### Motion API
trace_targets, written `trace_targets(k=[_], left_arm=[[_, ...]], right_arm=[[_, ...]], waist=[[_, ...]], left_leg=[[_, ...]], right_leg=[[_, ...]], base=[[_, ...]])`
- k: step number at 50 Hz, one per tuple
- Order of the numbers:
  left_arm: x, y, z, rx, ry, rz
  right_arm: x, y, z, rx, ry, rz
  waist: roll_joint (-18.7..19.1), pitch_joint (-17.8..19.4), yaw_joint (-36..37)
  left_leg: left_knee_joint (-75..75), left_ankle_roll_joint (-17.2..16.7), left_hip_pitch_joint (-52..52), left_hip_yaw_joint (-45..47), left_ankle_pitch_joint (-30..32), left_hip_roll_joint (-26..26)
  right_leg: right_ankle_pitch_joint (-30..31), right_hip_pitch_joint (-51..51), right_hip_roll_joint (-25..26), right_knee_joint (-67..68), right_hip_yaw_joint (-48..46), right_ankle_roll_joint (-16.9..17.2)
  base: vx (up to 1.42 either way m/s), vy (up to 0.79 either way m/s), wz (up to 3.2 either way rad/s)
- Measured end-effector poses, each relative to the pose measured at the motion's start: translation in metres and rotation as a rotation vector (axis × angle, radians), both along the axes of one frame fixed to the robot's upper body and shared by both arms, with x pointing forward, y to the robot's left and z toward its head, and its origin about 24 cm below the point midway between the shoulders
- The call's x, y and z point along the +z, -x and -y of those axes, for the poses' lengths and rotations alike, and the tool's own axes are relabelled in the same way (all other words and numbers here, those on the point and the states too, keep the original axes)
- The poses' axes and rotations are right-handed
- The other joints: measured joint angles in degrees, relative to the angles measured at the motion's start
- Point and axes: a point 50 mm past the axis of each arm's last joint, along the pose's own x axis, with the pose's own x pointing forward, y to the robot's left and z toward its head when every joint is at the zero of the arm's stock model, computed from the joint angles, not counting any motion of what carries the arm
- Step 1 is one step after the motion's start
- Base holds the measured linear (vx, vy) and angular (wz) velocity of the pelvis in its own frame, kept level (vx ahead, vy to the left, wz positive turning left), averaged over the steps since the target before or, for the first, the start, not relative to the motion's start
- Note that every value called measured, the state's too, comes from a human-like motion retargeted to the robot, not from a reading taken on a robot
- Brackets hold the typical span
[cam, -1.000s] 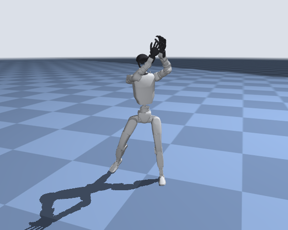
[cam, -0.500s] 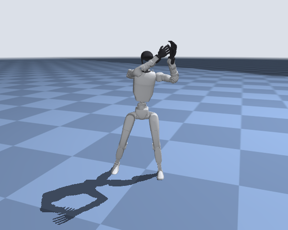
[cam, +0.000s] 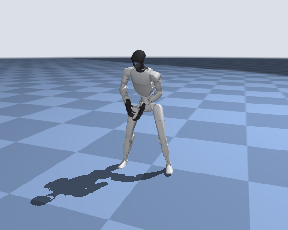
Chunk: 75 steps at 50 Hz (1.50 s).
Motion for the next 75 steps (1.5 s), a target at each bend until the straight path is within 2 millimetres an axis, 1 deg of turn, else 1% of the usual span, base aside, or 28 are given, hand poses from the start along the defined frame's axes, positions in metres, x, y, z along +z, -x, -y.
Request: trace_targets(k=[3,5,7,11,15,17,20,22,23,24,25,26,27,30,33,36,38,40,43,45,46,50,54,58,62,65,70,75], left_arm=[[-0.011,-0.005,-0.005,-0.299,-0.6,0.096],[-0.014,-0.012,-0.018,-0.39,-1.021,0.167],[-0.016,-0.018,-0.025,-0.404,-1.281,0.201],[-0.019,-0.027,-0.026,-0.45,-1.651,0.275],[-0.012,-0.041,-0.033,-0.509,-1.915,0.368],[-0.009,-0.042,-0.032,-0.562,-1.971,0.421],[-0.007,-0.036,-0.032,-0.655,-1.926,0.493],[-0.004,-0.03,-0.043,-0.664,-1.688,0.44],[-0.003,-0.023,-0.046,-0.631,-1.39,0.359],[0.003,-0.017,-0.041,-0.452,-0.778,0.233],[0.01,-0.01,-0.033,-0.225,-0.01,0.072],[0.024,-0.012,-0.044,-0.037,0.351,0.092],[0.032,-0.011,-0.061,0.088,0.543,0.126],[0.064,-0.009,-0.106,0.055,0.17,0.359],[0.118,-0.015,-0.133,0.09,-0.136,0.591],[0.188,-0.022,-0.148,0.114,-0.445,0.868],[0.241,-0.024,-0.153,0.126,-0.643,1.061],[0.292,-0.02,-0.15,0.147,-0.782,1.246],[0.34,-0.011,-0.139,0.196,-0.928,1.43],[0.35,-0.007,-0.127,0.216,-0.966,1.497],[0.345,-0.007,-0.122,0.212,-0.965,1.497],[0.3,-0.015,-0.116,0.158,-0.924,1.356],[0.253,-0.013,-0.134,0.175,-0.864,1.153],[0.24,0.013,-0.157,0.3,-0.85,1.123],[0.251,0.04,-0.169,0.377,-0.913,1.196],[0.27,0.053,-0.169,0.444,-1.007,1.291],[0.32,0.066,-0.158,0.68,-1.186,1.542],[0.357,0.075,-0.142,0.93,-1.171,1.76]], right_arm=[[-0.009,0.004,0.014,-0.008,0.056,0.002],[-0.013,0.006,0.025,-0.04,0.046,-0.006],[-0.02,0.007,0.037,-0.099,0.014,-0.044],[-0.043,0.011,0.058,-0.23,-0.04,-0.161],[-0.051,0.007,0.064,-0.287,0.016,-0.175],[-0.05,0.002,0.062,-0.262,0.067,-0.165],[-0.045,-0.009,0.053,-0.132,0.136,-0.206],[-0.031,-0.02,0.031,0.007,0.147,-0.231],[-0.023,-0.024,0.016,0.068,0.148,-0.237],[-0.012,-0.027,-0.004,0.102,0.133,-0.23],[0.0,-0.027,-0.025,0.123,0.113,-0.218],[0.018,-0.025,-0.043,0.16,0.075,-0.149],[0.036,-0.02,-0.058,0.206,0.042,-0.077],[0.087,0.002,-0.087,0.364,-0.025,0.161],[0.14,0.023,-0.1,0.438,-0.122,0.385],[0.198,0.039,-0.101,0.463,-0.23,0.6],[0.243,0.05,-0.094,0.466,-0.306,0.75],[0.283,0.063,-0.086,0.473,-0.368,0.888],[0.317,0.079,-0.068,0.48,-0.452,1.021],[0.322,0.083,-0.057,0.461,-0.505,1.068],[0.316,0.081,-0.053,0.437,-0.531,1.068],[0.272,0.062,-0.05,0.318,-0.615,0.934],[0.227,0.053,-0.072,0.354,-0.686,0.63],[0.224,0.075,-0.09,0.572,-0.703,0.531],[0.24,0.111,-0.099,0.813,-0.607,0.64],[0.258,0.134,-0.101,0.929,-0.556,0.749],[0.303,0.17,-0.096,1.05,-0.567,0.942],[0.329,0.208,-0.097,1.209,-0.545,1.032]], waist=[[-3.78,2.08,-0.17],[-6.4,3.22,0.89],[-8.65,4.2,2.96],[-10.48,4.82,8.89],[-6.52,2.62,15.27],[-4.02,0.3,17.44],[-2.03,-2.68,18.98],[0.32,-5.06,20.87],[1.5,-6.58,21.96],[2.62,-8.13,22.89],[3.71,-9.7,23.76],[4.71,-11.35,24.67],[5.6,-13.19,25.32],[6.32,-19.54,25.06],[3.44,-22.92,22.35],[1.57,-23.8,20.19],[1.55,-23.18,19.81],[2.77,-21.6,21.18],[5.71,-18.19,25.0],[5.75,-16.27,27.68],[5.03,-15.68,29.03],[1.58,-14.5,35.27],[-1.9,-14.64,43.16],[-5.13,-15.49,49.61],[-5.82,-17.09,53.4],[-5.45,-18.42,54.66],[-5.1,-19.83,53.59],[-3.5,-19.95,49.78]], left_leg=[[-0.01,2.67,-1.06,6.33,-2.51,3.57],[1.69,5.05,-3.08,7.04,-5.09,4.33],[5.15,7.34,-6.49,5.49,-7.43,4.14],[12.25,8.17,-13.75,1.97,-10.55,3.22],[18.7,4.44,-20.46,-2.17,-12.66,5.97],[21.96,4.01,-21.7,-1.96,-15.16,3.87],[20.37,6.07,-16.72,1.88,-18.42,-5.87],[11.89,5.92,-10.77,2.3,-16.75,-8.75],[6.12,5.71,-7.29,2.41,-14.64,-9.85],[-0.11,5.37,-3.77,2.19,-11.11,-10.88],[-6.57,4.96,-0.23,1.82,-6.89,-11.88],[-11.45,3.68,2.66,0.27,-1.52,-12.96],[-15.55,2.61,5.21,-1.86,3.76,-14.13],[-19.81,2.49,9.22,-10.37,15.6,-18.09],[-17.33,4.44,10.27,-5.94,13.65,-17.68],[-17.35,4.67,10.45,0.82,9.15,-12.25],[-19.32,3.77,9.17,2.2,10.31,-7.89],[-21.47,1.66,7.19,0.73,14.2,-2.61],[-21.85,0.66,5.52,-7.34,15.9,2.74],[-19.1,1.32,5.16,-11.32,11.61,2.27],[-16.63,1.93,4.88,-12.02,8.79,1.0],[-8.78,4.85,4.13,-12.87,2.53,-3.18],[-11.74,5.91,5.59,-13.56,2.64,-3.62],[-17.49,6.74,5.75,-15.3,3.65,-2.7],[-21.58,6.92,5.86,-18.67,3.78,-1.48],[-24.02,6.65,6.27,-21.67,4.05,-1.14],[-26.24,7.09,6.17,-27.84,5.49,-2.33],[-26.55,9.03,4.92,-34.64,7.1,-4.99]], right_leg=[[0.75,-1.3,1.6,-1.04,-0.28,1.13],[1.4,-1.78,2.08,-2.22,-1.18,2.36],[1.94,-2.02,1.87,-3.55,-2.74,3.99],[3.35,-1.72,1.23,-6.27,-7.04,9.07],[5.84,-1.8,5.78,-8.14,-10.28,9.71],[6.79,-0.56,3.42,-7.93,-12.64,9.71],[6.21,3.51,-6.72,-4.65,-17.46,9.64],[3.44,2.67,-6.04,0.02,-17.5,6.12],[1.91,1.36,-4.39,2.66,-16.3,5.21],[0.85,-0.13,-1.91,4.95,-14.69,4.67],[0.02,-1.69,1.0,7.06,-12.89,4.32],[1.25,-2.32,4.4,7.32,-11.05,5.63],[2.75,-2.68,7.57,7.12,-9.17,6.33],[9.72,-2.51,13.34,3.11,-1.22,4.74],[16.7,-1.56,13.46,-1.53,9.94,9.21],[18.91,0.36,12.82,-2.89,15.28,9.68],[13.46,1.38,12.24,-0.19,13.95,5.87],[3.82,2.3,12.77,5.49,10.3,3.54],[-9.51,3.38,13.65,17.75,6.09,-0.89],[-13.81,3.58,12.31,24.66,4.78,-0.93],[-14.04,3.75,11.24,26.8,4.52,-0.82],[-9.95,5.28,8.29,30.62,4.0,-1.52],[-1.5,4.49,8.4,30.68,3.46,-1.64],[5.76,1.4,9.37,30.89,1.17,1.49],[11.35,0.78,11.04,30.22,-1.55,3.98],[14.93,1.7,12.7,28.88,-1.26,5.2],[19.2,3.52,16.16,26.45,4.76,7.48],[21.97,6.36,18.8,22.61,10.92,8.54]], base=[[-0.16,0.09,-0.12],[-0.13,0.13,0.14],[-0.08,0.18,0.37],[0.03,0.24,0.58],[0.11,0.24,0.31],[0.27,0.73,0.55],[0.4,1.03,0.93],[0.37,0.82,0.38],[0.34,0.73,0.11],[0.34,0.71,0.1],[0.33,0.67,0.3],[0.33,0.64,0.58],[0.36,0.61,1.07],[0.43,0.62,1.92],[0.5,0.53,2.79],[0.55,0.46,2.52],[0.5,0.57,1.79],[0.46,0.48,1.11],[0.49,0.49,0.71],[0.48,0.46,0.72],[0.48,0.42,0.71],[0.47,0.35,0.54],[0.38,0.27,0.21],[0.25,0.2,0.29],[0.21,0.14,0.67],[0.21,0.09,0.97],[0.19,0.04,1.18],[0.15,0.01,1.32]])
